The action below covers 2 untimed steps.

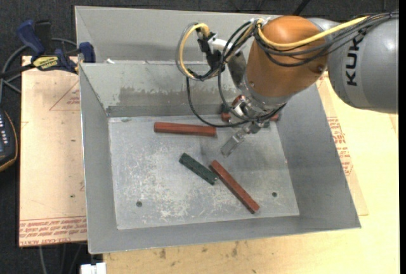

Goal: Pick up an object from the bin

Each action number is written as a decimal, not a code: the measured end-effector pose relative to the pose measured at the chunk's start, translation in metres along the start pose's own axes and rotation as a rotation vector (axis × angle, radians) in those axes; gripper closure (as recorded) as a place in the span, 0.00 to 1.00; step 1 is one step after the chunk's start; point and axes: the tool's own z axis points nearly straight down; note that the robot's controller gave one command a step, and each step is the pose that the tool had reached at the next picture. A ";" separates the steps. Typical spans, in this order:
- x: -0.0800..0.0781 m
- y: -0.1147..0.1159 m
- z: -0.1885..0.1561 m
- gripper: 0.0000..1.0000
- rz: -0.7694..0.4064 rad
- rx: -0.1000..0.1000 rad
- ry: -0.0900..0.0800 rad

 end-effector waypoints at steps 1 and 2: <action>-0.015 -0.029 0.054 0.00 0.080 -0.009 -0.005; -0.009 -0.009 -0.006 0.00 0.165 -0.003 0.001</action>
Offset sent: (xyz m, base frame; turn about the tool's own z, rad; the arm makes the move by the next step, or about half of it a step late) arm 0.0171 0.0252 -0.0510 0.0802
